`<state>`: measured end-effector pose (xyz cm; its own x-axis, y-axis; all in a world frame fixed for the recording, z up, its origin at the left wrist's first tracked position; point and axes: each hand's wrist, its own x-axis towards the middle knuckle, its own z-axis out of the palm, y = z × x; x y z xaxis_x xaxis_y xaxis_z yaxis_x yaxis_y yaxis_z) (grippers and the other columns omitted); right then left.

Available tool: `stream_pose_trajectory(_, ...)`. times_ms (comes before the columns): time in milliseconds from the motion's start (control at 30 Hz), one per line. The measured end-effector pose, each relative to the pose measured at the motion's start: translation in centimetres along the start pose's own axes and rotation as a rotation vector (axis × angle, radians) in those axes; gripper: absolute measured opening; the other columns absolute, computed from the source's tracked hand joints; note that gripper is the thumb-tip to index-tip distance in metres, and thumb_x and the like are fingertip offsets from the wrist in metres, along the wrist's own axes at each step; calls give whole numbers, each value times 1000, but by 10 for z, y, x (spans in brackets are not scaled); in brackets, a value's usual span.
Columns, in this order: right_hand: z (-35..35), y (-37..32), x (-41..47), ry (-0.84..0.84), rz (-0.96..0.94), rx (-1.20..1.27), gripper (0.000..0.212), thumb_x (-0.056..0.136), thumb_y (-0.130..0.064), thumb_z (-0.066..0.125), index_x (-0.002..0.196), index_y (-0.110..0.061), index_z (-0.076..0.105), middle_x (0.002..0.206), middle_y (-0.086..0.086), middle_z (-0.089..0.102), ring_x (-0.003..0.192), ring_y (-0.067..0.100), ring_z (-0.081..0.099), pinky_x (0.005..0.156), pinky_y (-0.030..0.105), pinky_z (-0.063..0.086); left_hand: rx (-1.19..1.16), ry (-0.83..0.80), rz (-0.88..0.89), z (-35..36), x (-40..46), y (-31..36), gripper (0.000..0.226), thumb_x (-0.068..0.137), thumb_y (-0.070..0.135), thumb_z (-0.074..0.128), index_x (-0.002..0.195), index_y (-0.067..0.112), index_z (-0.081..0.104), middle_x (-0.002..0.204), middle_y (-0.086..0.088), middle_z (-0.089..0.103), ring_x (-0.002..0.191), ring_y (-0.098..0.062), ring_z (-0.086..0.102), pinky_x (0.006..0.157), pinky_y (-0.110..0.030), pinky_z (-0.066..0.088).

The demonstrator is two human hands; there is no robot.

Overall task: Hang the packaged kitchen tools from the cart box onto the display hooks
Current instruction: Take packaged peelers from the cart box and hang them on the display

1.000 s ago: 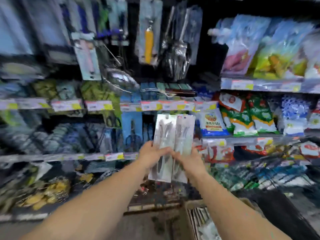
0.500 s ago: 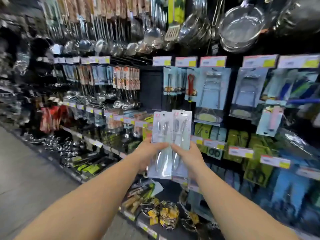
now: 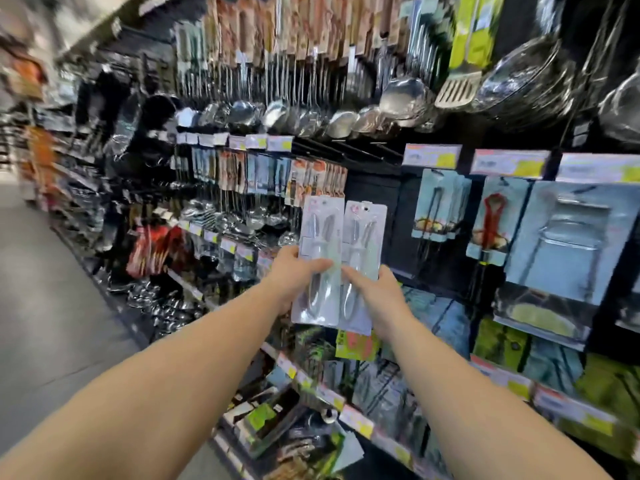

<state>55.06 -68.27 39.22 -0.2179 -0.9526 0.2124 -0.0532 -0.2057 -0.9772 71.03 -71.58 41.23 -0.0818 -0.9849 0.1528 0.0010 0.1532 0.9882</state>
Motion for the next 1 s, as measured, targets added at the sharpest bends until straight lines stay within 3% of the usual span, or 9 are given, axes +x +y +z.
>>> stream_pose_trajectory(100,10,0,51,-12,17,15,48,72,-44,80,110,-25,60,106,-4,71,97,19,68,89,44,54,-68,43,-3,1,51,2,39,74,21,81,106,14,60,106,-9,72,96,-29,72,91,-50,57)
stream_pose_trajectory(200,16,2,101,-7,-4,-30,41,80,-35,78,112,-19,57,104,-2,68,92,16,65,71,30,50,-116,58,-23,0,100,-2,20,87,11,73,99,19,59,104,-9,71,94,-29,71,84,-45,58)
stream_pose_trajectory(367,31,6,169,-19,-39,-93,38,78,-34,80,107,-21,59,106,0,69,94,16,66,88,39,53,-184,94,-43,-14,163,-15,33,85,9,72,116,10,61,106,-13,72,90,-30,72,67,-40,59)
stream_pose_trajectory(533,56,6,221,-69,-78,-145,39,86,-34,73,117,-24,52,112,-8,62,94,7,59,78,30,44,-219,148,-47,-43,219,-29,41,88,10,70,125,11,52,111,-13,69,92,-30,69,67,-37,55)
stream_pose_trajectory(633,78,2,251,-76,-131,-206,40,87,-35,71,119,-24,51,112,-6,61,96,10,60,78,30,44,-245,142,-29,-64,252,-38,46,87,12,71,129,13,51,109,-11,70,93,-30,70,78,-45,58)
stream_pose_trajectory(800,123,-6,292,9,-257,-245,42,84,-36,74,120,-27,52,112,-11,62,100,8,62,82,28,49,-287,20,-15,-96,306,-57,37,90,3,67,123,14,55,106,-13,72,93,-31,71,80,-47,58)
stream_pose_trajectory(900,142,-3,309,86,-304,-249,38,84,-36,73,114,-29,52,107,-13,61,96,4,61,77,24,48,-289,-41,-19,-113,338,-69,35,91,1,66,121,15,57,104,-12,72,90,-29,72,72,-39,57)
stream_pose_trajectory(1000,150,7,322,180,-303,-254,36,85,-35,73,114,-27,52,103,-11,62,92,7,62,72,24,49,-312,-93,-24,-126,366,-77,37,91,2,66,121,18,54,105,-14,72,90,-32,72,74,-42,57)
